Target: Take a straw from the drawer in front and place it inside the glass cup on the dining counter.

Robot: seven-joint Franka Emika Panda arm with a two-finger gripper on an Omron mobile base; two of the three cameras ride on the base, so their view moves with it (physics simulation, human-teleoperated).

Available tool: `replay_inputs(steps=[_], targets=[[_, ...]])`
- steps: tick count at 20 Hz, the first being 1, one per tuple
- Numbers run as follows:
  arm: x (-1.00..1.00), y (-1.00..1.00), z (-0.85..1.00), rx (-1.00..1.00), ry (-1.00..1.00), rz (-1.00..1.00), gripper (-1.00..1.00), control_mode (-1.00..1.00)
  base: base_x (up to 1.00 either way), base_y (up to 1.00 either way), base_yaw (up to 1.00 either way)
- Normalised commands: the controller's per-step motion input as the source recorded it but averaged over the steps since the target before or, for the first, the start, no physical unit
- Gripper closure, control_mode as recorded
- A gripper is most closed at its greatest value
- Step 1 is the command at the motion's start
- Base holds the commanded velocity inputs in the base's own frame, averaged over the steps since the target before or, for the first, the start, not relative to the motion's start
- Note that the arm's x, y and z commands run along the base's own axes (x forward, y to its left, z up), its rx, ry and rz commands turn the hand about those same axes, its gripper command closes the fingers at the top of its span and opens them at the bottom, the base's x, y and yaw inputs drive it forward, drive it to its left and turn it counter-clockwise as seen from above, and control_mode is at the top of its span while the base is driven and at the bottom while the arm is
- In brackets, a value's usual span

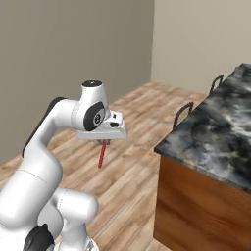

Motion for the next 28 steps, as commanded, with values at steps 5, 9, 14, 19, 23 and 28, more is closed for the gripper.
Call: replay_inputs(steps=[5, 9, 14, 19, 23, 28], targets=[[0.0, 0.0, 0.0, 0.0, 0.0, 0.0, 1.0, 1.0, 0.75, 1.0, -0.64], [0.0, 0.0, 0.0, 0.0, 0.0, 0.0, 1.0, 1.0, 0.83, 1.0, -0.63], [0.0, 0.0, 0.0, 0.0, 0.0, 0.0, 1.0, 1.0, 0.96, 1.0, -0.57], [0.0, 0.0, 0.0, 0.0, 0.0, 0.0, 1.0, 1.0, 0.91, 1.0, -0.55], [0.0, 0.0, 0.0, 0.0, 0.0, 0.0, 1.0, 1.0, 0.83, 1.0, -0.54], [0.0, 0.0, 0.0, 0.0, 0.0, 0.0, 1.0, 1.0, 0.79, 1.0, -0.56]])
